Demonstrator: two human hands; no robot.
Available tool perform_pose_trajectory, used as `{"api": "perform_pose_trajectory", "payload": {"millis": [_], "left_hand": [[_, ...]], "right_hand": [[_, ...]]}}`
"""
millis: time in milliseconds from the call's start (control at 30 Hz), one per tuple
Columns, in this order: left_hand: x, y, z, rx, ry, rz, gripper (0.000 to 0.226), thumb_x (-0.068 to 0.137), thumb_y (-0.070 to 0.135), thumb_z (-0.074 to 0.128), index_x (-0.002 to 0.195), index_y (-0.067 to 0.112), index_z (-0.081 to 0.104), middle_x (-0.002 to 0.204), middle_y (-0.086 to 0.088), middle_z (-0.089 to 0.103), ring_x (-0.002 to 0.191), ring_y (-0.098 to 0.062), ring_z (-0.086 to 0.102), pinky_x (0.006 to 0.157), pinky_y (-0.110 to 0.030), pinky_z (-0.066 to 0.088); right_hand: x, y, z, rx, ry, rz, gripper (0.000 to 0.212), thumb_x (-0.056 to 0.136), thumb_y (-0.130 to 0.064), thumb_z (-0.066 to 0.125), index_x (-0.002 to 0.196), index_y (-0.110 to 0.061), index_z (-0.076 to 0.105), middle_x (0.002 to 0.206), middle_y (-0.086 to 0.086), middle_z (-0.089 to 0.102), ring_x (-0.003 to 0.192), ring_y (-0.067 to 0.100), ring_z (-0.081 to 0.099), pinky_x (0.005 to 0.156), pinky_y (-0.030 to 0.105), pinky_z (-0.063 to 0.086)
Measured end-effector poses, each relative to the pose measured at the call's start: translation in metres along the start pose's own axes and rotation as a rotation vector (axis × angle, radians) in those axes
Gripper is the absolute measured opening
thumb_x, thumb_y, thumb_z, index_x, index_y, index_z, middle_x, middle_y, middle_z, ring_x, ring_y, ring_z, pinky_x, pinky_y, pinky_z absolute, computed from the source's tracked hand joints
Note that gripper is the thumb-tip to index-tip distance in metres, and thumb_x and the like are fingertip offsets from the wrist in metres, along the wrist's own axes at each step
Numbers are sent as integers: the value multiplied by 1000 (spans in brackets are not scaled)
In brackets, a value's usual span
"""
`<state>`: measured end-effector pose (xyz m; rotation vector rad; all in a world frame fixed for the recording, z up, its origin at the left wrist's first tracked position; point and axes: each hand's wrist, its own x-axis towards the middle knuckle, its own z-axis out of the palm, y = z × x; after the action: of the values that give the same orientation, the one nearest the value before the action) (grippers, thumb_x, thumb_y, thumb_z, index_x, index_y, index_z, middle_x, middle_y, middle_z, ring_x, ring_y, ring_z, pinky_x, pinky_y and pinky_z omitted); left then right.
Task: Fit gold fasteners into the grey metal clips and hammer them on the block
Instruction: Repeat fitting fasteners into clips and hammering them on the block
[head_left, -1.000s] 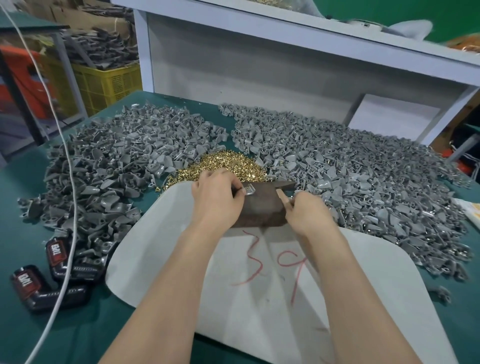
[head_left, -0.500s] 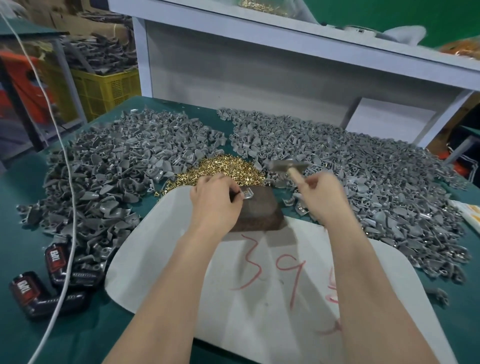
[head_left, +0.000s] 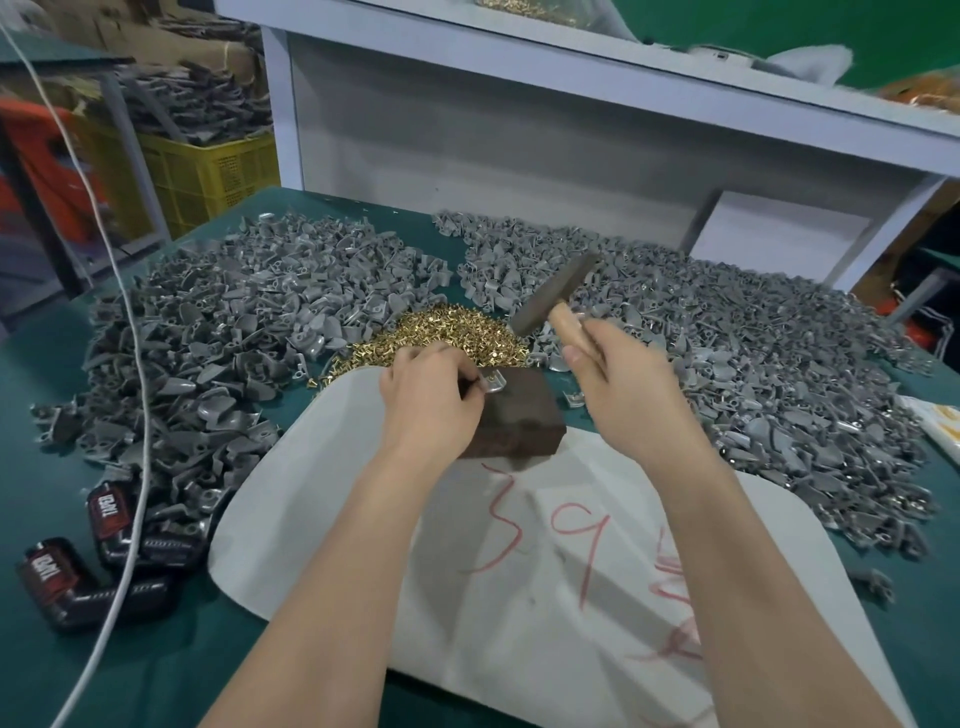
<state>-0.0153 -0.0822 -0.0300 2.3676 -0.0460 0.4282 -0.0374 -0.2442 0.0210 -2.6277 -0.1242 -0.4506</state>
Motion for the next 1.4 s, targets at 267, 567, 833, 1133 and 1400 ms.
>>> {"api": "perform_pose_trajectory", "payload": {"millis": [267,567,833,1133,1400], "left_hand": [[1,0,0,7,27,-10,7,88,23,62,85,23,69,96,11,59,109,-22,41,77,-28,18],[1,0,0,10,23,-18,8,89,23,63,86,22,70,97,10,61,111,-21,41,76,-26,14],[1,1,-1,-5,21,-18,7,87,21,64,84,21,70,99,8,64,111,-22,42,78,-27,15],[-1,3,-5,-13,6,-38,20,89,23,63,72,31,57,87,15,51,111,-22,41,82,-30,17],[0,4,-6,-2,5,-31,14,90,32,61,78,36,56,99,16,57,112,-19,39,84,-33,19]], "right_hand": [[-16,-14,-4,-35,-36,-156,39,99,-26,47,137,-32,48,130,-7,60,109,21,60,88,24,42],[-17,-15,-3,-51,15,-165,38,99,-33,45,136,-40,46,128,-14,60,104,15,64,89,31,50],[-22,-15,4,-9,99,-205,38,99,-26,44,136,-34,47,112,-8,67,91,15,66,80,24,53],[16,21,20,212,56,164,41,98,-45,40,129,-21,53,87,-1,60,75,22,56,78,42,52],[14,39,45,-73,-184,197,34,99,-40,41,115,-21,64,104,10,65,95,32,58,84,38,48]]}}
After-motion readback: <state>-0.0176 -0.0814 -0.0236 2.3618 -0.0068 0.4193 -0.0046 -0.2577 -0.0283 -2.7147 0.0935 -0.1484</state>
